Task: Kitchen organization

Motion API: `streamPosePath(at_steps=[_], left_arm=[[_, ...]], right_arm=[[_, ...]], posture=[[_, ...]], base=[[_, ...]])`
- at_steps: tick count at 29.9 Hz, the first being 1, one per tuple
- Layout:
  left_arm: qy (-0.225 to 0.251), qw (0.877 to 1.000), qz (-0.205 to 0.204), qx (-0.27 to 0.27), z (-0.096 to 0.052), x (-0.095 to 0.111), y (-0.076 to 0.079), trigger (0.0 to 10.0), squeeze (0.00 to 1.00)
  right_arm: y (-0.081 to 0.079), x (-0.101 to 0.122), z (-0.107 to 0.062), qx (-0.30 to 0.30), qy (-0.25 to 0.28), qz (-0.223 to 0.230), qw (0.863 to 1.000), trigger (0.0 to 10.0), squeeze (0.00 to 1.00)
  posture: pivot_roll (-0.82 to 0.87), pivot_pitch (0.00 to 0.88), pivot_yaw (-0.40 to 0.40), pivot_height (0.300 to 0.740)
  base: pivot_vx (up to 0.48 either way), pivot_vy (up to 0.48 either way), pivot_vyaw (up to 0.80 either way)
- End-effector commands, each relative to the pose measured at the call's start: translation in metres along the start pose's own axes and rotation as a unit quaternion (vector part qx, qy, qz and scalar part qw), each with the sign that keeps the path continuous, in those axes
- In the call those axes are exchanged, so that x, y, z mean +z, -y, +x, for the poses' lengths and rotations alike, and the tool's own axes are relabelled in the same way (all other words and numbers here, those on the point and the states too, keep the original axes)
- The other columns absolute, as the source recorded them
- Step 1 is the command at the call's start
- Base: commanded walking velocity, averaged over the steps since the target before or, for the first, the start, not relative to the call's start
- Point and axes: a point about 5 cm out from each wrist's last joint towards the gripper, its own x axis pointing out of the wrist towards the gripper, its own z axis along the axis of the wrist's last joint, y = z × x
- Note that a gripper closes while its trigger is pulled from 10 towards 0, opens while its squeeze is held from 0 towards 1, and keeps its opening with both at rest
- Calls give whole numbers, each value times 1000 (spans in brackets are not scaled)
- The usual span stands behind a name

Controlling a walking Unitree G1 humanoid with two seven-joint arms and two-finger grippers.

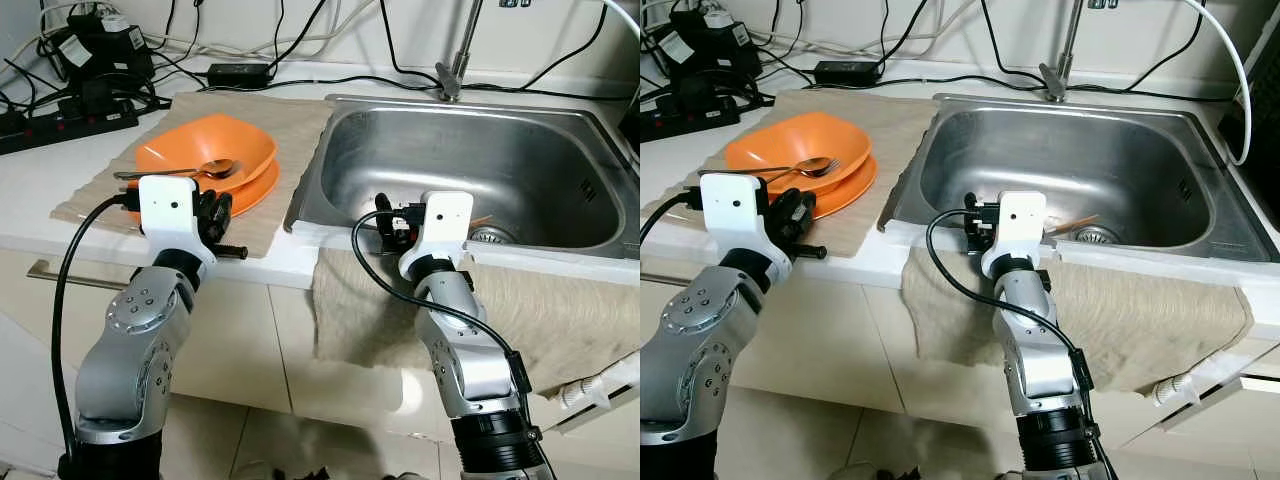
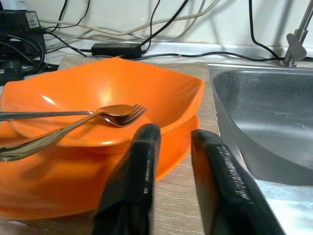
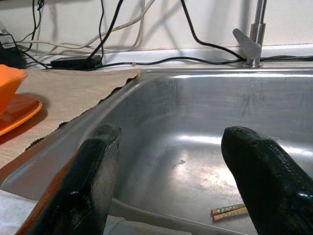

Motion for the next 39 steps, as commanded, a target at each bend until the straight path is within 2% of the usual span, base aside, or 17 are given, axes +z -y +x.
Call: streamPosePath(at_steps=[1, 15, 16, 17, 25, 31, 37, 39], left_arm=[[2, 1000, 6, -1, 2, 1, 0, 10000, 1000], [-1, 1000, 11, -11, 2, 0, 3, 10000, 1000], [-1, 1000, 11, -10, 3, 0, 3, 10000, 647], [-1, 1000, 12, -9, 4, 1, 3, 10000, 0], [-6, 999, 40, -12, 14, 10, -5, 10000, 0], [1, 997, 71, -17, 30, 33, -19, 10000, 0], [-19, 994, 104, -38, 42, 37, -24, 10000, 0], [-44, 990, 126, -50, 51, 38, -31, 10000, 0]], right_arm=[[-3, 1, 2, 3, 2, -2, 1000, 10000, 0], [-5, 0, 2, 6, 1, -2, 1000, 10000, 0], [-5, 0, 2, 6, 2, -2, 1000, 10000, 0], [-5, 0, 2, 7, 2, -3, 1000, 10000, 0], [-6, 0, 3, 8, 3, -5, 1000, 10000, 0], [-8, -1, 3, 10, 3, -4, 1000, 10000, 0], [-9, -1, 4, 7, 4, -2, 1000, 10000, 0], [-9, -1, 4, 7, 5, -1, 1000, 10000, 0]], posture=[[77, 0, 43, 740], [76, 0, 44, 740], [76, 0, 45, 740], [75, 0, 45, 740], [77, 1, 42, 740], [79, 5, 48, 740], [77, 7, 54, 740], [77, 7, 56, 740]], base=[[0, 0, 0], [0, 0, 0], [0, 0, 0], [0, 0, 0], [0, 0, 0], [0, 0, 0], [0, 0, 0], [0, 0, 0]])
